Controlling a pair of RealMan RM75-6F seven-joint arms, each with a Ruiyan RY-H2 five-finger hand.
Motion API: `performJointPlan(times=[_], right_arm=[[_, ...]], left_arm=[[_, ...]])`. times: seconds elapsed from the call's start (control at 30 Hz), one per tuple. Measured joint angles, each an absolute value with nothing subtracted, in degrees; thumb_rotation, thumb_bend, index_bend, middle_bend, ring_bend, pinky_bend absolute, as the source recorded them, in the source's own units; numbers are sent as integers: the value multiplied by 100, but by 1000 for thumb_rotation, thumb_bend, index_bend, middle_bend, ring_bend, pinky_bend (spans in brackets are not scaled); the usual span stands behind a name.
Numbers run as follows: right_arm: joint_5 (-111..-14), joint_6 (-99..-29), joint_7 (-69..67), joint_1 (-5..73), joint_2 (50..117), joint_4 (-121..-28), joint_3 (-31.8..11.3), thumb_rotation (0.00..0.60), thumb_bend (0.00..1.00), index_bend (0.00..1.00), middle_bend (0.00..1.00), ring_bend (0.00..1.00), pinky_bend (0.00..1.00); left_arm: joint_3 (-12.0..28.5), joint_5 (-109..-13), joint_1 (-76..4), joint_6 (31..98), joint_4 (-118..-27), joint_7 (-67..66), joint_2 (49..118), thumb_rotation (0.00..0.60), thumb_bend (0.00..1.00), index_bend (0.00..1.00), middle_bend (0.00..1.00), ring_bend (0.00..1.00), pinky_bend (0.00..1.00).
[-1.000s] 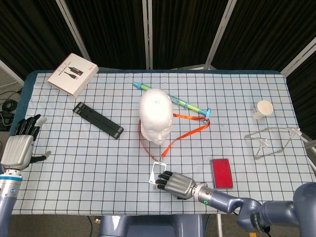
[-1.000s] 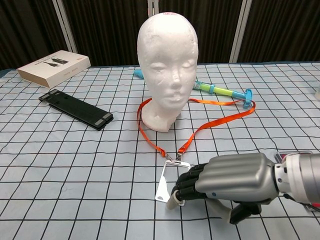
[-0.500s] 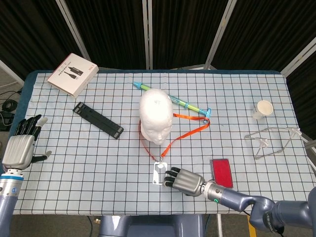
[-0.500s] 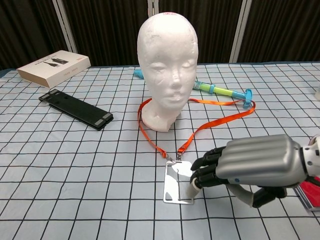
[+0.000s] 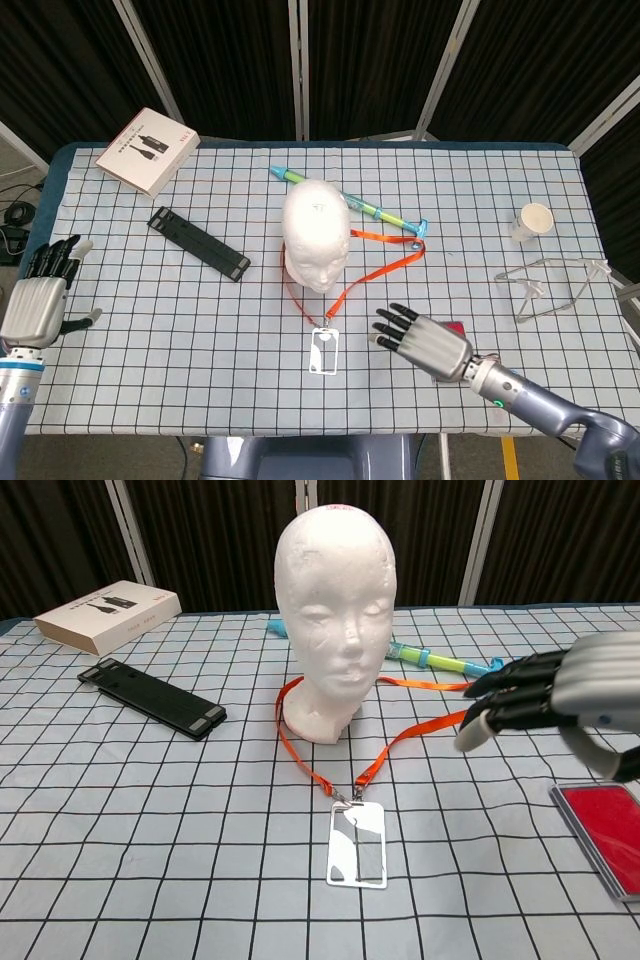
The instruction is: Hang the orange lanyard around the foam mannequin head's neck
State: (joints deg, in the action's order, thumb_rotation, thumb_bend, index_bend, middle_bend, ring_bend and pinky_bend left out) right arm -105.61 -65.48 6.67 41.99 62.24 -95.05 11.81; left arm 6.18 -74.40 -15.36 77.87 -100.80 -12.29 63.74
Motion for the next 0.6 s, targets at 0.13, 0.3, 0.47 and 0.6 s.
performJointPlan(times=[0.13,0.3,0.47,0.6], right_arm=[[-10504,-7402,617,3692,6013,-9383,1148,600,852,202,131,50,52],[-10155,-8540,389,2825,5954,-9124,1016,600,264,102,14,0,0],[-9485,-9191,319,2060,6094,-9003,793,600,0,0,0,0,0],[-9014,-9291,249,1630,6233,-9165,660,600,0,0,0,0,0]], left_arm=[[536,-7582,-1410,7956,-10127,-1218,6344,600,197,0,0,0,0],[362,-7796,-1182,8170,-10121,-1073,6288,600,198,0,0,0,0],[229,-7969,-1002,8323,-10026,-903,6268,600,197,0,0,0,0],[145,-8141,-902,8413,-9949,-811,6279,600,197,0,0,0,0]])
